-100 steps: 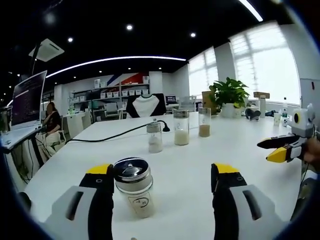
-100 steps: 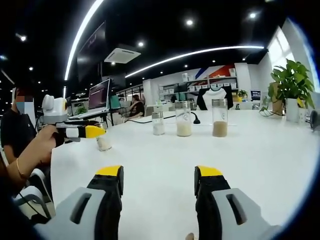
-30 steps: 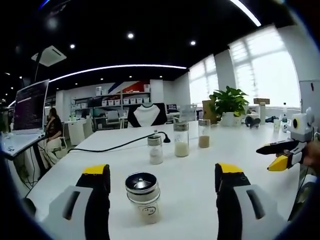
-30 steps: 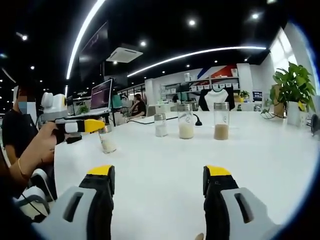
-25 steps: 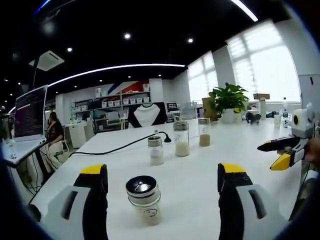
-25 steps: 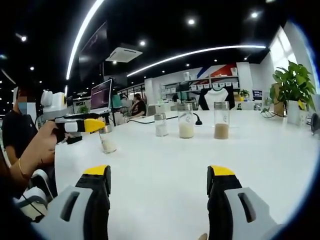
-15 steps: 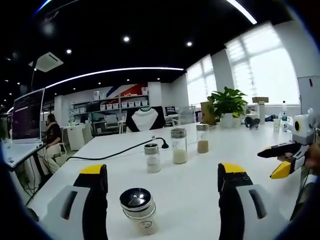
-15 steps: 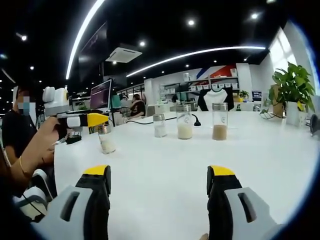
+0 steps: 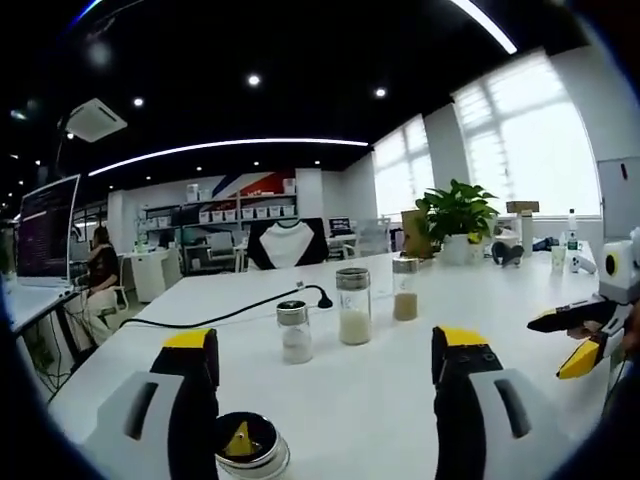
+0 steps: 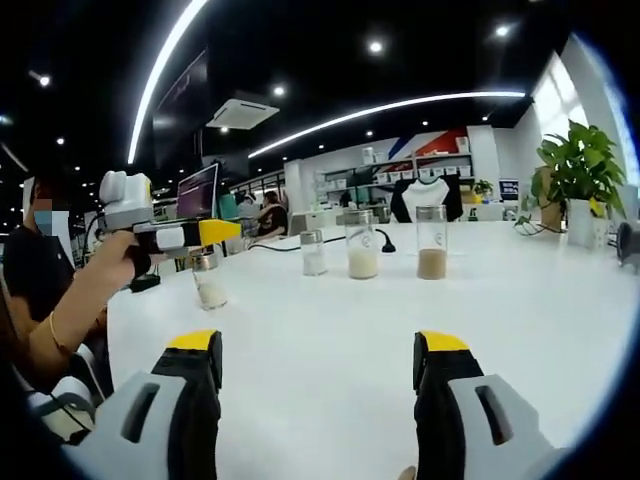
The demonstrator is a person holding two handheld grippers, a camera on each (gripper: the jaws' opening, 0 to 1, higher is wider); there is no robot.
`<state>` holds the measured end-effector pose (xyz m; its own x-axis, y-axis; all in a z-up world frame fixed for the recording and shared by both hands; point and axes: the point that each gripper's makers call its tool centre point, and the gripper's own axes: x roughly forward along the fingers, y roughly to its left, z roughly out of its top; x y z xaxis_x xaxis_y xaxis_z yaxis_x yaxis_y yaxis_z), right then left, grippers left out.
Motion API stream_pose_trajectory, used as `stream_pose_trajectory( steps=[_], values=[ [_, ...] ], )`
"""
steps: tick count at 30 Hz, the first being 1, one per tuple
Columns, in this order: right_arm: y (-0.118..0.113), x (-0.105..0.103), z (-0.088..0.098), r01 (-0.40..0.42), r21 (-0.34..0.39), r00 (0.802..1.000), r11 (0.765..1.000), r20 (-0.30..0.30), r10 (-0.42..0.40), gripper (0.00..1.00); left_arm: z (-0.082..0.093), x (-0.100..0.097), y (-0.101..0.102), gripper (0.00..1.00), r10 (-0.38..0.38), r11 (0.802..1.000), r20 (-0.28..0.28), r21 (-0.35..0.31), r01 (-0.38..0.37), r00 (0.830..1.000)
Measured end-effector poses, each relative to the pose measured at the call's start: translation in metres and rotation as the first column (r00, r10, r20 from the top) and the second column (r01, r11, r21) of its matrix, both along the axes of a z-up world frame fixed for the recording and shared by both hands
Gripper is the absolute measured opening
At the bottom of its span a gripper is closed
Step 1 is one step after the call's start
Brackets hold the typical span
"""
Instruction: Rotate the seasoning bottle until the label or dispensing opening points toward the visible target arrow and the bottle remains upright within the marked orientation range
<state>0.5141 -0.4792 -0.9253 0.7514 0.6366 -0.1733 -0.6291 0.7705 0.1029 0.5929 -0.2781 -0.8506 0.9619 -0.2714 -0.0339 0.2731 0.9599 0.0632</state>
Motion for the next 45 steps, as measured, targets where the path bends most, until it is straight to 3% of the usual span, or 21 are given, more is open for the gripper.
stream_pose_trajectory(
  steps=[7,9,16,20,23,42,45],
  values=[
    [-0.003,0.002,0.002,0.013,-0.001,1.0,1.0,0.002,-0.013,0.79,0.004,0.017,-0.011,0.92,-0.018,1.0,0.009,-0.008,0.018,1.0],
    [-0.004,0.002,0.004,0.019,0.012,1.0,1.0,0.001,-0.019,0.78,0.005,0.022,-0.014,0.92,-0.008,0.999,0.026,0.033,0.007,1.0],
    [-0.004,0.0,0.003,0.019,0.007,1.0,1.0,-0.002,-0.019,0.78,0.007,0.036,-0.031,0.91,-0.016,0.999,0.034,0.046,0.015,0.999],
    [-0.008,0.001,0.004,0.028,0.002,1.0,1.0,-0.001,-0.028,0.78,0.015,0.042,-0.035,0.91,-0.032,0.999,0.057,-0.013,0.033,0.998],
    [-0.012,0.003,0.006,0.041,0.004,0.999,0.999,0.001,-0.041,0.77,0.016,0.045,-0.036,0.9,-0.02,1.0,0.059,-0.017,0.021,0.998],
    [-0.013,0.008,0.007,0.042,-0.005,0.999,0.999,0.0,-0.042,0.77,-0.011,0.086,-0.041,0.87,0.046,0.999,0.023,-0.013,-0.046,0.999],
    [-0.015,0.008,0.007,0.045,-0.006,0.999,0.999,0.002,-0.045,0.77,-0.013,0.09,-0.036,0.82,0.075,0.997,0.017,-0.018,-0.075,0.997]
  ],
)
